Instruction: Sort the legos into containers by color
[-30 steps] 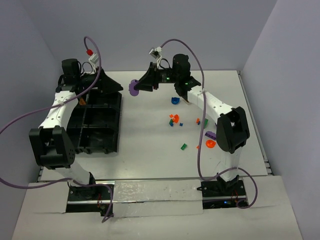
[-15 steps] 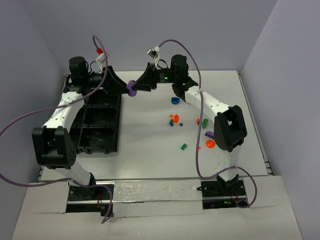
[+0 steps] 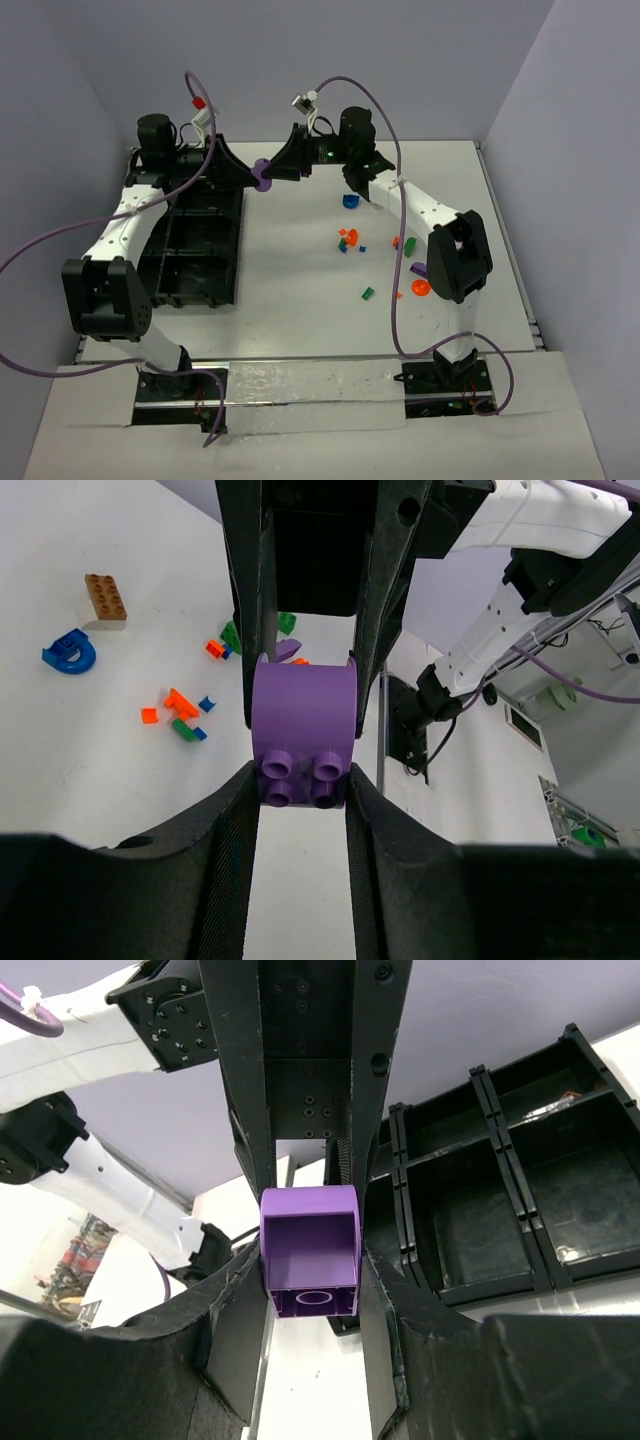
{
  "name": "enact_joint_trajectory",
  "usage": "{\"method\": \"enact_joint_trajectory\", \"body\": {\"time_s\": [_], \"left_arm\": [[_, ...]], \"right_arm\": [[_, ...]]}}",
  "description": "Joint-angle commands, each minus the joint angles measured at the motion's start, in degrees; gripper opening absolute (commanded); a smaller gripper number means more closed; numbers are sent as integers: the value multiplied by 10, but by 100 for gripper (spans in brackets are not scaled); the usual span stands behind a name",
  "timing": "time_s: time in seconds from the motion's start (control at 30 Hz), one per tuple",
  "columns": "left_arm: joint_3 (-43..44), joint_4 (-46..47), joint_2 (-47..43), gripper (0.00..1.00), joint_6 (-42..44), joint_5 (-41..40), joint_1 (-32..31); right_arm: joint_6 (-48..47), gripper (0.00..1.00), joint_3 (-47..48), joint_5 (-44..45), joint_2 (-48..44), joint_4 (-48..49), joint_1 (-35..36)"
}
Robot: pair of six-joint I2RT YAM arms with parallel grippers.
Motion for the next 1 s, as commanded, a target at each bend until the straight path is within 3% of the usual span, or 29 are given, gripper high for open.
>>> {"method": "enact_joint_trajectory", "body": {"time_s": [0.0, 0.17, 0.2, 0.33, 0.43, 0.53, 0.67, 0.97], "left_arm": [[-6, -38, -46, 0, 30, -23, 5], [-32, -120, -83, 0, 69, -70, 64], [-30, -132, -88, 0, 92, -79, 79], [15, -370, -86, 0, 290, -149, 164], [51, -501, -52, 0, 374, -283, 262], [58, -529, -33, 0, 398, -391, 330], [24, -492, -44, 0, 413, -536, 351], [-3, -455, 8, 1, 375, -634, 345]], "right_arm": [[-20, 39, 32, 24, 3, -10, 8], [-33, 96, 22, 53, -15, -41, -4], [-39, 98, 21, 59, -19, -52, -7], [-88, 100, 12, 81, -45, -105, -32], [-213, 100, -1, 127, -72, -231, -63], [-318, 100, -18, 162, -102, -318, -89], [-434, 100, -53, 226, -141, -471, -118], [-536, 96, -190, 333, -244, -565, -165]]}}
